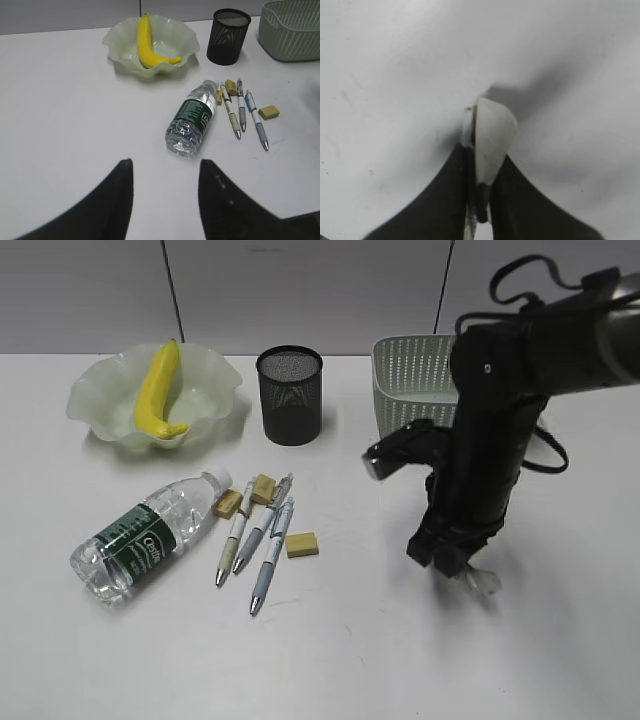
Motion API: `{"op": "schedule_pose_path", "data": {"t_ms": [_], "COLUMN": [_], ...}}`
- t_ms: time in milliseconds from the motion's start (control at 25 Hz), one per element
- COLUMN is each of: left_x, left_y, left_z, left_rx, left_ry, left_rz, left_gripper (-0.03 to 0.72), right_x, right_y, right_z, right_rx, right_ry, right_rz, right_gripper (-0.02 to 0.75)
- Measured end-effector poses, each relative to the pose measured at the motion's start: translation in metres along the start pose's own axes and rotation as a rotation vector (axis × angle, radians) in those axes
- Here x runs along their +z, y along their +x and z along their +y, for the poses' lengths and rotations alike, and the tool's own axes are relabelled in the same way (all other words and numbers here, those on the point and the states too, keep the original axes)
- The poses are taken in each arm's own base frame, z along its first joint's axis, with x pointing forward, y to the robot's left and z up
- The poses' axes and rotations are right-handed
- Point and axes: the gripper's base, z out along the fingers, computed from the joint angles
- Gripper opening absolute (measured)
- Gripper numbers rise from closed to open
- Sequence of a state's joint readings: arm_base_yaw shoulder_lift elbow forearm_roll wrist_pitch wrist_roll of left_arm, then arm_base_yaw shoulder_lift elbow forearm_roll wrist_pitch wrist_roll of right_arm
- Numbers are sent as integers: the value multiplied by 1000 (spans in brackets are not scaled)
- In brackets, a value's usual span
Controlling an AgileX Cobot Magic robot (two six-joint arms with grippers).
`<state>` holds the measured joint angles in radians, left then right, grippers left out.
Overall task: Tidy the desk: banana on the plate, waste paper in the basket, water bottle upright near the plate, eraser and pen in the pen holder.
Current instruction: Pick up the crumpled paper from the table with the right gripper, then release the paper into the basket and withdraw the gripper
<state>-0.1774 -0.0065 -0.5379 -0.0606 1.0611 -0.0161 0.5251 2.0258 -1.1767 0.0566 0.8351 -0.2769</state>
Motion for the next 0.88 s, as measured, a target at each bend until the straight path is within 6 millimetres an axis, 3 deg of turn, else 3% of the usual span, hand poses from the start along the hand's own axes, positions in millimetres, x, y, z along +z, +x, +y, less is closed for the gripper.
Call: {"op": "schedule_pose_path", "data": {"t_ms": [120, 240, 360, 480, 600, 800, 880], "left_x": [0, 0, 0, 0, 0, 0, 0], "left_y": [0, 0, 0, 0, 0, 0, 0], "left_z": [0, 0, 0, 0, 0, 0, 0], "left_rx": [0, 0, 0, 0, 0, 0, 0], "left_ry": [0, 0, 0, 0, 0, 0, 0], "left_rz": [0, 0, 0, 0, 0, 0, 0], "left_gripper": [322, 322, 322, 322, 322, 322, 322], "right_x": [-32, -85, -130, -156, -159, -123, -108], "right_y": [-4, -12, -21, -31, -42, -59, -66], "right_z": [0, -4, -17, -37, -60, -90, -96], "right_rx": [-7, 1, 34, 84, 130, 154, 154], "right_ry": [29, 122, 284, 407, 433, 417, 403], "right_rz": [-84, -270, -459, -613, -712, -785, -808], "right_gripper": [100, 99, 99, 99, 99, 100, 151]}}
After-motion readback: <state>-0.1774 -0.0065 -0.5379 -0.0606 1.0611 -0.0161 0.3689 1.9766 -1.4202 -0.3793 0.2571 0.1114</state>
